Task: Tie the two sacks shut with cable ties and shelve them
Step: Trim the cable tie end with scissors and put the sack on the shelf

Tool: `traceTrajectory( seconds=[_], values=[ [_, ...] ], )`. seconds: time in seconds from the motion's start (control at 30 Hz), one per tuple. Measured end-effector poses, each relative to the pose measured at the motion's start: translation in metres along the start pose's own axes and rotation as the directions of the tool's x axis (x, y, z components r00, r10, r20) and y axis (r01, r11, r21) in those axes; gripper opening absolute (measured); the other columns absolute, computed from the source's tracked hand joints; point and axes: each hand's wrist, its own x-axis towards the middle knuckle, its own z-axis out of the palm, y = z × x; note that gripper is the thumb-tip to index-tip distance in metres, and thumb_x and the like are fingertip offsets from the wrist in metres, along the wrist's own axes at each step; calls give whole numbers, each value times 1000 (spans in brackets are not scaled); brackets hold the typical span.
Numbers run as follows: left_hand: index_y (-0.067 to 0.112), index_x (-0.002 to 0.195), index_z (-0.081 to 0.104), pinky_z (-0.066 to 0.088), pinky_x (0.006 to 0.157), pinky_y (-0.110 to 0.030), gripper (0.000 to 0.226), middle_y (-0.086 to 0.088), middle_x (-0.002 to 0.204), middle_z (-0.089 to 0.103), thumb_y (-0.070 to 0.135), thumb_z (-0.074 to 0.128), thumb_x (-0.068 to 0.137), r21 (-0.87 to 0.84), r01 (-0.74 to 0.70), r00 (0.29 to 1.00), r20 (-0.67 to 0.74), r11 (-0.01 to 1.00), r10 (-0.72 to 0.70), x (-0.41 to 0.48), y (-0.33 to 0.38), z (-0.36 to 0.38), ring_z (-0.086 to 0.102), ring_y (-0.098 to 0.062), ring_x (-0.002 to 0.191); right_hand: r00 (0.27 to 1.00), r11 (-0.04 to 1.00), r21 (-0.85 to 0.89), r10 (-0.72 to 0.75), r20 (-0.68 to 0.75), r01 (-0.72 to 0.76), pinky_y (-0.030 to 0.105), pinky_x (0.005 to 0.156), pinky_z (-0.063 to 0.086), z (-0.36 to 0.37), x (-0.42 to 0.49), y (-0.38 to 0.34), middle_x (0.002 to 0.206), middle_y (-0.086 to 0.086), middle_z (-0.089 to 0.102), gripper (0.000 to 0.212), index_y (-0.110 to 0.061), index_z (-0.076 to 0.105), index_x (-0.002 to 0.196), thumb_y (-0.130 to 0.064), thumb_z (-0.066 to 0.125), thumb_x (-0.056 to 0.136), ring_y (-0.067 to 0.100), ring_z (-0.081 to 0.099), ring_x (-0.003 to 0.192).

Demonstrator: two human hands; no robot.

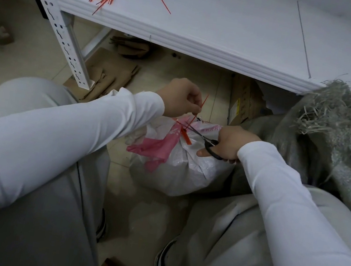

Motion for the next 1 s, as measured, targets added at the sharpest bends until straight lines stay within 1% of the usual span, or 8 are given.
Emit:
traceTrajectory(
  seconds=[0.13, 0.3, 0.4, 0.47, 0.6, 0.7, 0.83, 1.0],
  values=[
    [13, 89, 71, 34, 48, 2, 6, 8, 74, 63, 17, 68, 85, -2, -13, 1000, -13, 1000, 13, -1, 1, -2, 53, 3, 61, 998, 999, -5, -32, -52, 32, 31, 73, 57, 10, 8, -8, 77, 4, 66, 52, -16, 64, 99, -63, 67, 77, 20, 64, 66],
    [16, 88, 70, 34, 47, 2, 4, 14, 71, 60, 19, 67, 86, 7, -24, 1000, -17, 1000, 24, -2, 2, -2, 53, 4, 61, 994, 997, -67, -29, -102, 23, 28, 69, 55, 15, 15, -10, 70, 1, 65, 37, -14, 66, 94, -50, 64, 87, 15, 62, 59],
    [16, 87, 69, 34, 47, 3, 4, 12, 72, 60, 18, 66, 86, 14, -29, 999, -27, 999, 30, -3, 3, -2, 52, 3, 61, 997, 999, -31, -33, -73, 31, 33, 77, 58, 16, 15, -13, 73, 2, 66, 43, -15, 65, 92, -58, 63, 84, 16, 63, 61],
    [15, 87, 69, 33, 47, 3, 4, 12, 70, 59, 18, 67, 86, 15, -30, 999, -40, 999, 31, -4, 3, -2, 51, 3, 60, 998, 999, -4, -36, -56, 36, 31, 75, 57, 18, 14, -15, 74, 2, 67, 47, -16, 64, 93, -62, 59, 84, 15, 62, 61],
    [14, 87, 71, 33, 49, 4, 6, 6, 77, 63, 18, 67, 85, 24, -33, 997, -63, 999, 34, -4, 3, -1, 51, 3, 63, 998, 999, 40, -26, -53, 28, 24, 61, 47, 23, 13, -20, 71, 2, 64, 50, -16, 60, 81, -66, 58, 83, 14, 58, 57],
    [12, 87, 71, 34, 51, 4, 6, 5, 77, 64, 17, 68, 85, 16, -39, 997, -67, 999, 40, -4, 4, -2, 52, 3, 62, 998, 996, 85, -30, -56, 35, 24, 63, 50, 28, 17, -20, 72, 3, 63, 48, -17, 58, 77, -64, 58, 84, 16, 60, 62],
    [12, 87, 71, 34, 51, 5, 6, 8, 74, 60, 17, 68, 85, 28, -58, 996, -65, 998, 59, -6, 6, 0, 51, 5, 60, 995, 999, 15, -50, -88, 51, 26, 72, 47, 32, 22, -21, 79, 2, 59, 40, -19, 53, 78, -56, 55, 91, 18, 58, 73],
    [13, 85, 71, 35, 51, 2, 5, 6, 75, 63, 17, 69, 84, 23, -60, 995, -77, 998, 61, -5, 5, 0, 53, 3, 62, 990, 999, -16, -32, -134, 30, 28, 69, 41, 31, 20, -25, 69, -1, 49, 40, -18, 49, 76, -55, 52, 93, 18, 53, 71]
  ],
)
